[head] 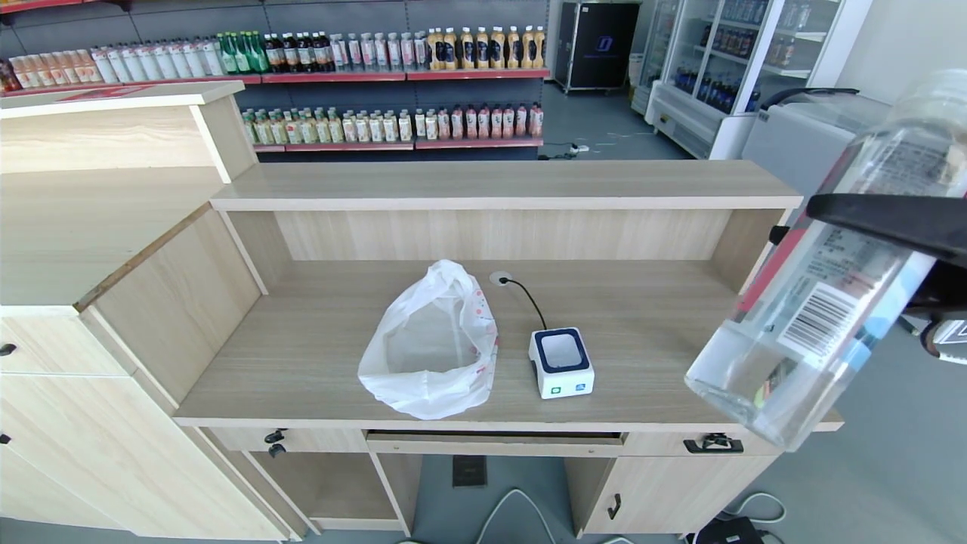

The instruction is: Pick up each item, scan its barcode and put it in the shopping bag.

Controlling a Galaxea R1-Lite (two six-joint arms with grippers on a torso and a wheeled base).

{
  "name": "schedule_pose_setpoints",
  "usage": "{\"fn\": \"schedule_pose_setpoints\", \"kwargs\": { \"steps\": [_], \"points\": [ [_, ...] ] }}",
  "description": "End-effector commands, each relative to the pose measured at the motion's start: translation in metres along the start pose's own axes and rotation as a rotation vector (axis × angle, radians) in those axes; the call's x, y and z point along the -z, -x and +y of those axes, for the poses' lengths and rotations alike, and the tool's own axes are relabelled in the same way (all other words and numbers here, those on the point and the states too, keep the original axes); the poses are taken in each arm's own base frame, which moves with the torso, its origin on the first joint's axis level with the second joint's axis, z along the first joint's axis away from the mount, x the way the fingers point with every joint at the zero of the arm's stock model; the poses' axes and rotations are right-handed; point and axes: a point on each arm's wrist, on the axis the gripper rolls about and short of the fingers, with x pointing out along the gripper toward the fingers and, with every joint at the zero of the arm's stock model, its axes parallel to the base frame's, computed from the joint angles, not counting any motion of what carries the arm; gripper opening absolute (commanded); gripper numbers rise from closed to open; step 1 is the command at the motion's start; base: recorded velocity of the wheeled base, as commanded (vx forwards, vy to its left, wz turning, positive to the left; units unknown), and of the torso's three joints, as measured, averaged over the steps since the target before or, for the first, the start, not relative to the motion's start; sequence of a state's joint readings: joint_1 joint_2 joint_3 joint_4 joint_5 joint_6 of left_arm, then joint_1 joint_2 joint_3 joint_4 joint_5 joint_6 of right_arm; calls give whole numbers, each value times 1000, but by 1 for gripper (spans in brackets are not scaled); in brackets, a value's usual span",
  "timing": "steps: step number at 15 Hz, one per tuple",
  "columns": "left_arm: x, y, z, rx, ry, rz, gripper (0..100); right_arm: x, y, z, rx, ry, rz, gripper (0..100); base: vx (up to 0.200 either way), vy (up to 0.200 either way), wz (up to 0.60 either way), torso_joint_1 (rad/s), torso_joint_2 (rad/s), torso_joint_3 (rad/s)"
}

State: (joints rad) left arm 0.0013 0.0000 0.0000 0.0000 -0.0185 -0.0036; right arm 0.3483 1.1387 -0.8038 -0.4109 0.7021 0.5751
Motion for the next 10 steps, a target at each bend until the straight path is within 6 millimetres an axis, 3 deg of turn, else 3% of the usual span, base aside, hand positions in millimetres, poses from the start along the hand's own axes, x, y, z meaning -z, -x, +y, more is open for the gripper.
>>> {"fn": "schedule_pose_setpoints", "kwargs": {
  "steps": [1,10],
  "points": [
    [0,0,0,0,1,0,100,3,4,7,-26,8,3,0,0,0,0,0,0,0],
    [0,0,0,0,1,2,100,13,22,24,-94,-5,59,0,0,0,0,0,0,0]
  ]
}}
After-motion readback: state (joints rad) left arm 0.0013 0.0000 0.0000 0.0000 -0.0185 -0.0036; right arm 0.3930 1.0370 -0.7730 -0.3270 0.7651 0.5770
